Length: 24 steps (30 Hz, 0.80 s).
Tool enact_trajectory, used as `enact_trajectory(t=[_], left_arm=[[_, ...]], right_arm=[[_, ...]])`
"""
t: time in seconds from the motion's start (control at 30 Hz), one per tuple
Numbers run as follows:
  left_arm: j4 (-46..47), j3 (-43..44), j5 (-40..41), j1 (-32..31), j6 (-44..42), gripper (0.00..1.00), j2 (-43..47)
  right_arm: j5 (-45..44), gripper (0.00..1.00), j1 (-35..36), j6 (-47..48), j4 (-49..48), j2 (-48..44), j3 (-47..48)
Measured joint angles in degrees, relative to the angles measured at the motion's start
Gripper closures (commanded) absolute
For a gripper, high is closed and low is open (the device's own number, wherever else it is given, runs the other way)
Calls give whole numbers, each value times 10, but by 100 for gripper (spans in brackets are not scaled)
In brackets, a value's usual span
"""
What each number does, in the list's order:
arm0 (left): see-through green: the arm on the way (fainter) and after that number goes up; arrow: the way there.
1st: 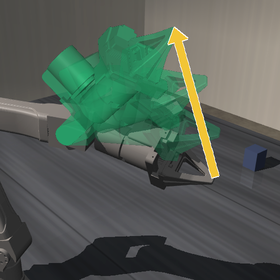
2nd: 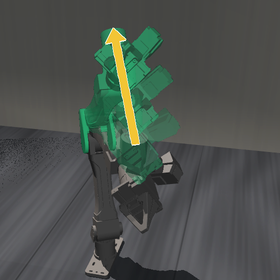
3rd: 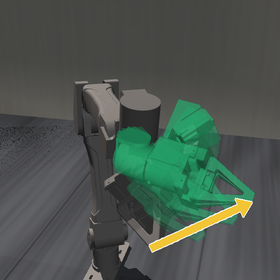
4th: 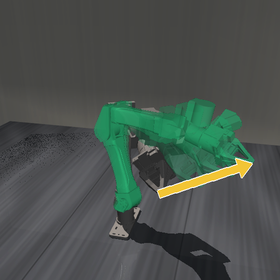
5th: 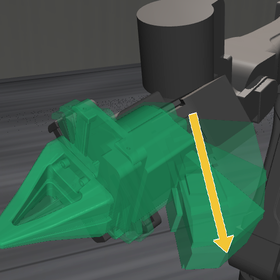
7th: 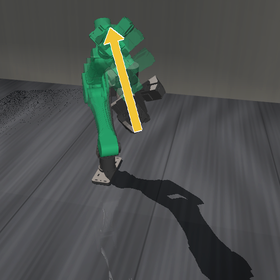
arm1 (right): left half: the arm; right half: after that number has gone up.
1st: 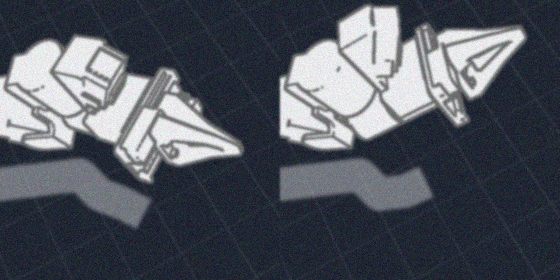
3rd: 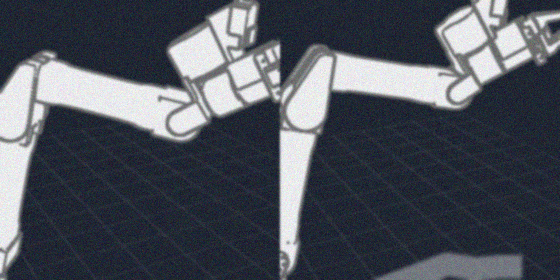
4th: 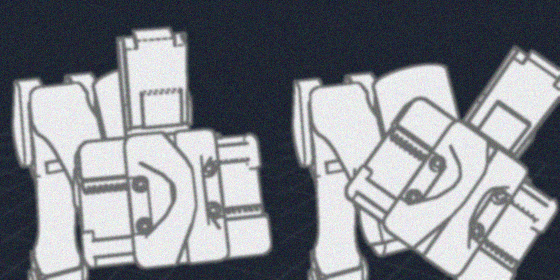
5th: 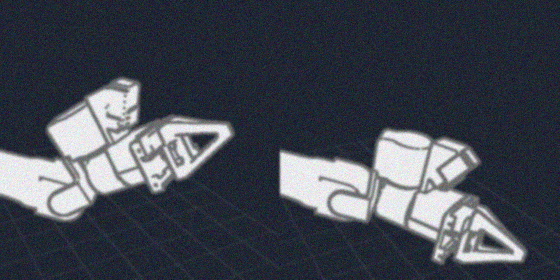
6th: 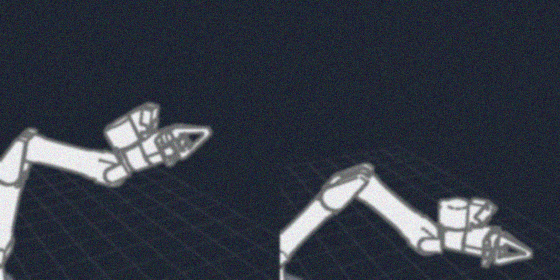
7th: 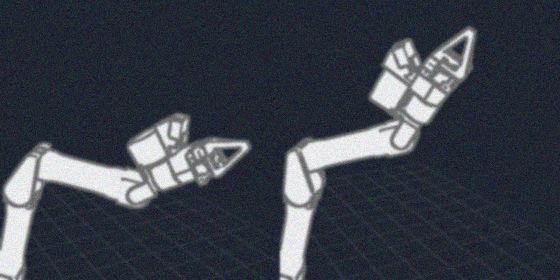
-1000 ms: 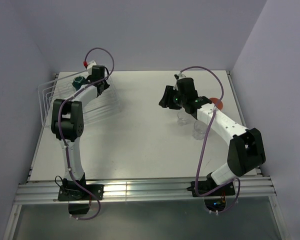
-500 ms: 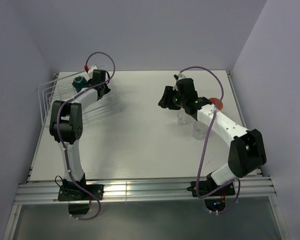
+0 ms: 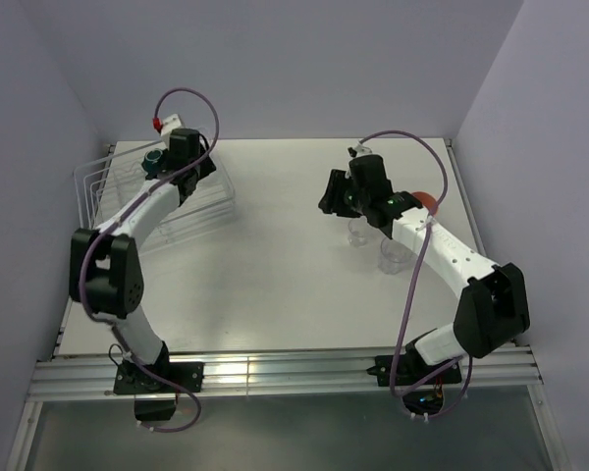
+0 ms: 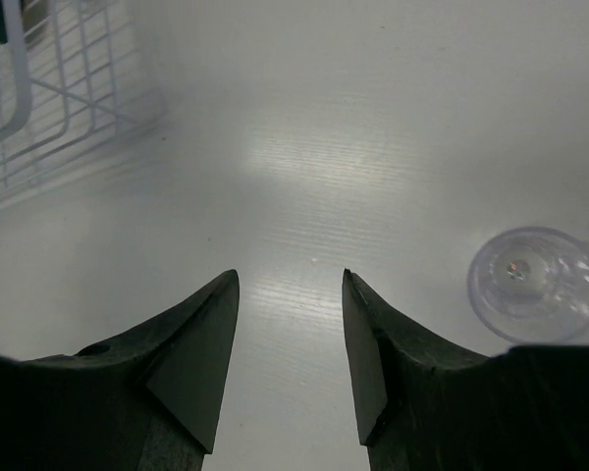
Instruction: Load the cups into the dish rack
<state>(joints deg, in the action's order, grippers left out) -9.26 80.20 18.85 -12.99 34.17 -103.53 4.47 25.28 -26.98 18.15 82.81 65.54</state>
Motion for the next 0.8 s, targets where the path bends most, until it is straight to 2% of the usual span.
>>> enact_trajectory(t=[0.03,0.17,0.2,0.5,0.8], left_arm=[[-5,-11,-1,-4,5,35,27],[-26,-35,-9,-30,23,13,149],[-26,-39,-16,-38,28,1,177],[-59,-95,-109,-66,46,1,358],[-108,-122,-131,-66,42,1,426]], right_arm=[[-15,46,1,-1,10,-5,0],[-75,46,2,-2,53,-23,0],[-89,46,2,-2,62,-26,0],[-172,48,2,-8,91,-6,-31],[-200,51,2,-11,99,93,-27]])
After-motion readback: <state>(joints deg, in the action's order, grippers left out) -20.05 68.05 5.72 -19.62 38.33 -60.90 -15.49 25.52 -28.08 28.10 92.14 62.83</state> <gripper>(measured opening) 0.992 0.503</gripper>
